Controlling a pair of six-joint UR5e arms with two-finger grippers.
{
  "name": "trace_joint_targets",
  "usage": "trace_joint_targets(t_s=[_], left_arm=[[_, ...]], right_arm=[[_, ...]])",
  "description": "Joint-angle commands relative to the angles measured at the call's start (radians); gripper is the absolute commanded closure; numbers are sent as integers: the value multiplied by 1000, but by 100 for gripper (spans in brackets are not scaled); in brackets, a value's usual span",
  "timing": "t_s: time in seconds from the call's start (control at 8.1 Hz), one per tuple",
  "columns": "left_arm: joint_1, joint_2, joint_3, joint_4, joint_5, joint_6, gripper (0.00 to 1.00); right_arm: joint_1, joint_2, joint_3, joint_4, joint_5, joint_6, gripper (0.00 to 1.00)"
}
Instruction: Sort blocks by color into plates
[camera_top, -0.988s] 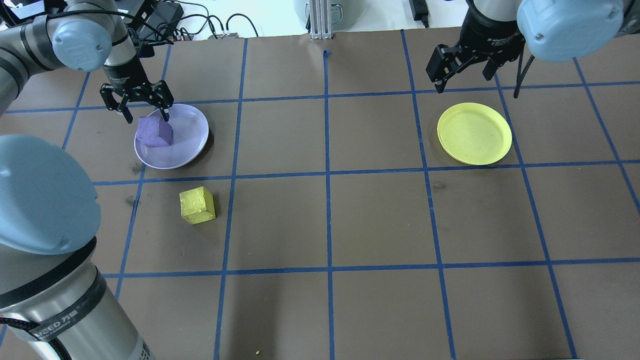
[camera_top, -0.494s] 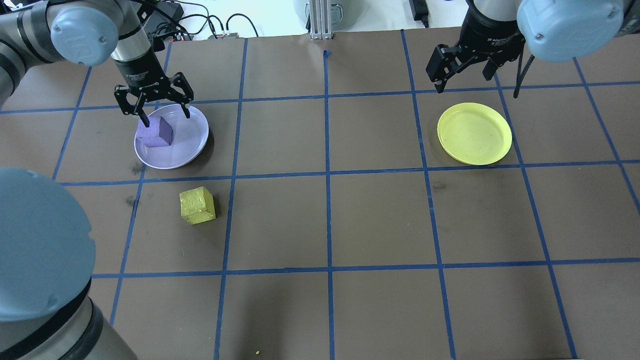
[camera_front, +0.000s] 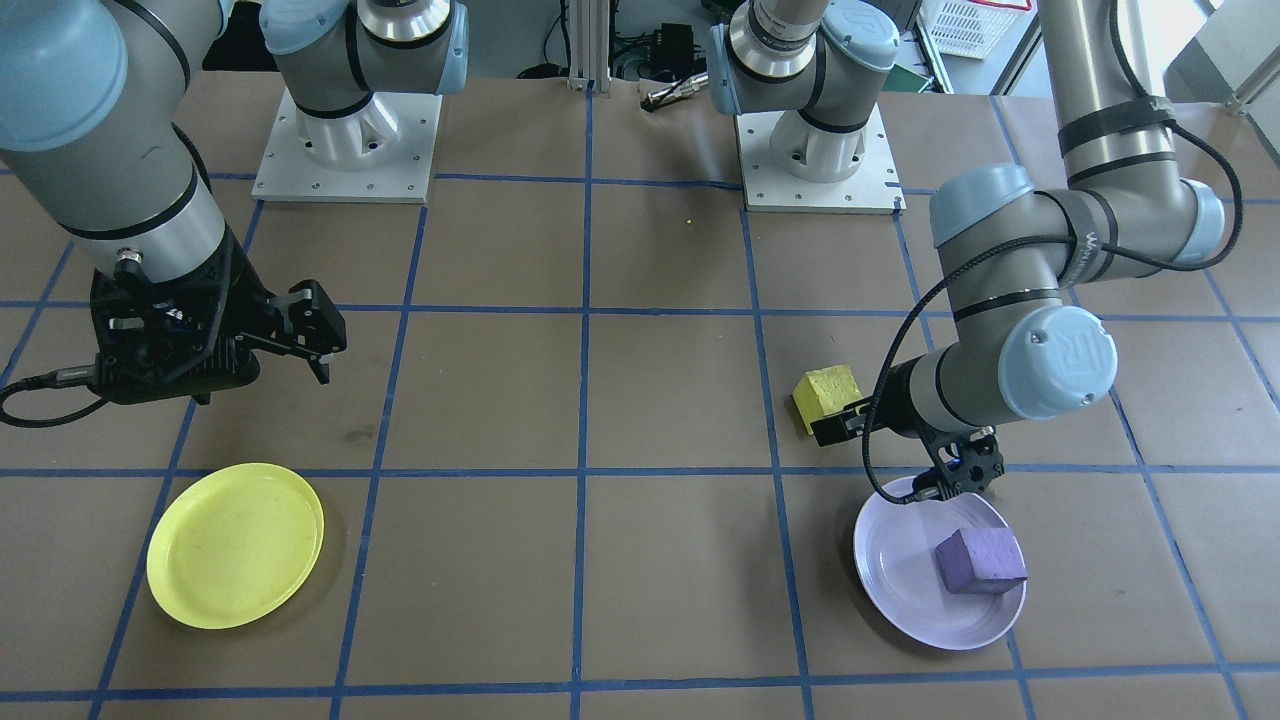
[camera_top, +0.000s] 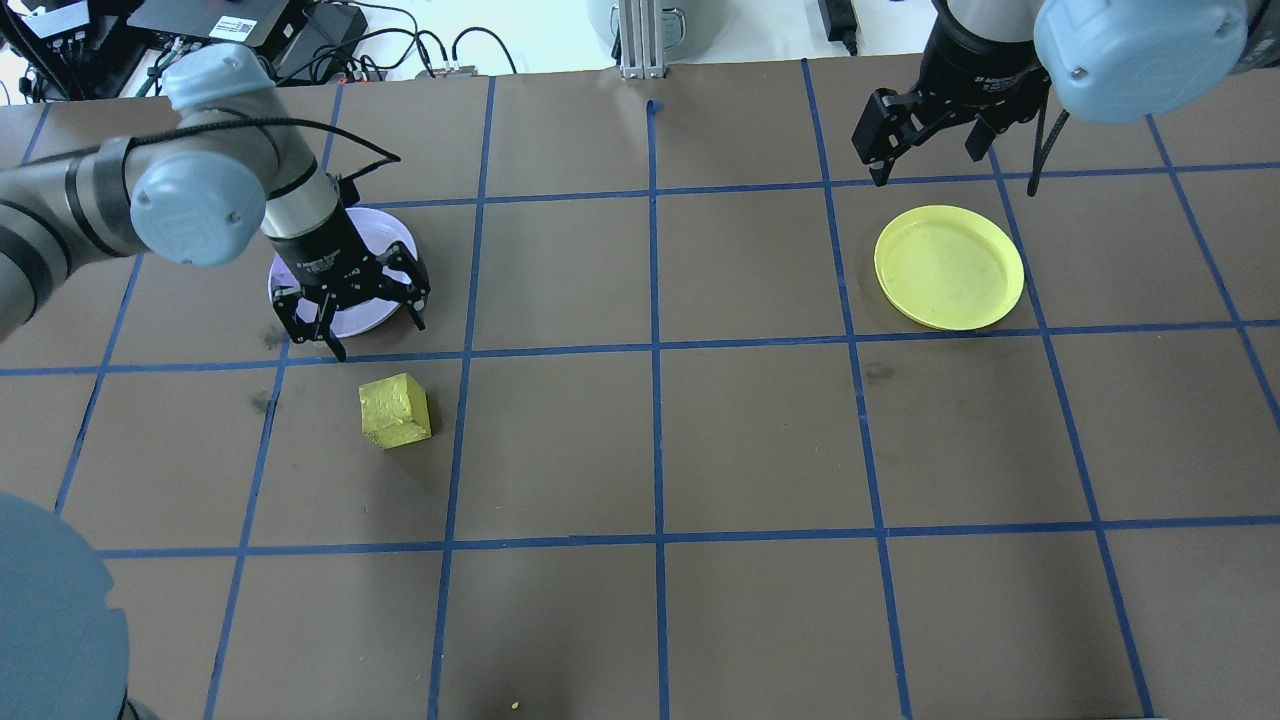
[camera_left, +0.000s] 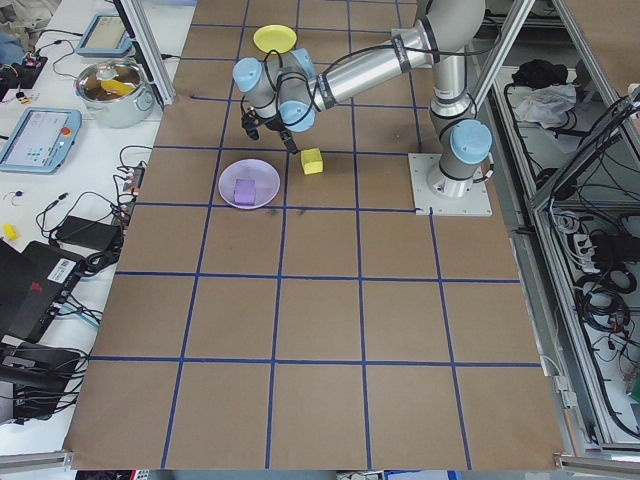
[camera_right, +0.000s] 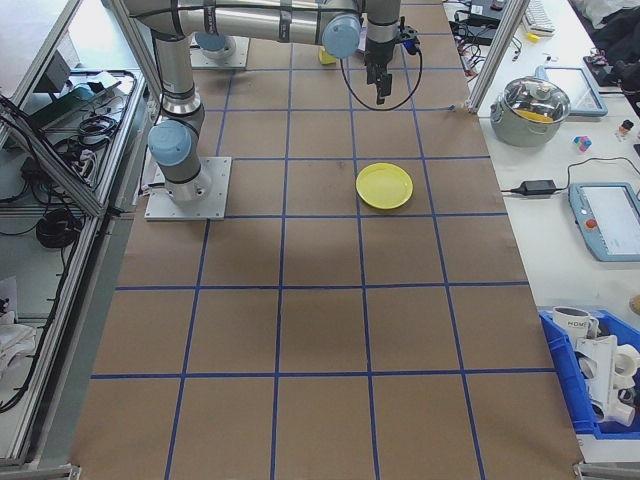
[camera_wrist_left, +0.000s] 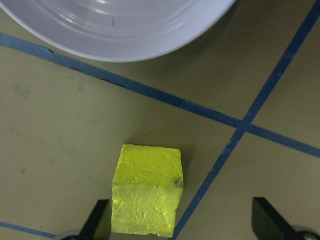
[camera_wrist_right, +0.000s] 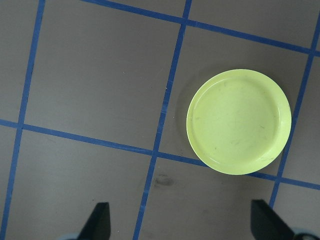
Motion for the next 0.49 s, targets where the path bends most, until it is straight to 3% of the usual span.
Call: trace_joint_targets(t_s=[0.0,0.37], left_arm=[[14,25,-155,167,2,60,0],[22,16,-198,176,-6,57,0]], right_arm=[[0,0,2,0,1,-1,0],[0,-5,20,-3,11,3,0]])
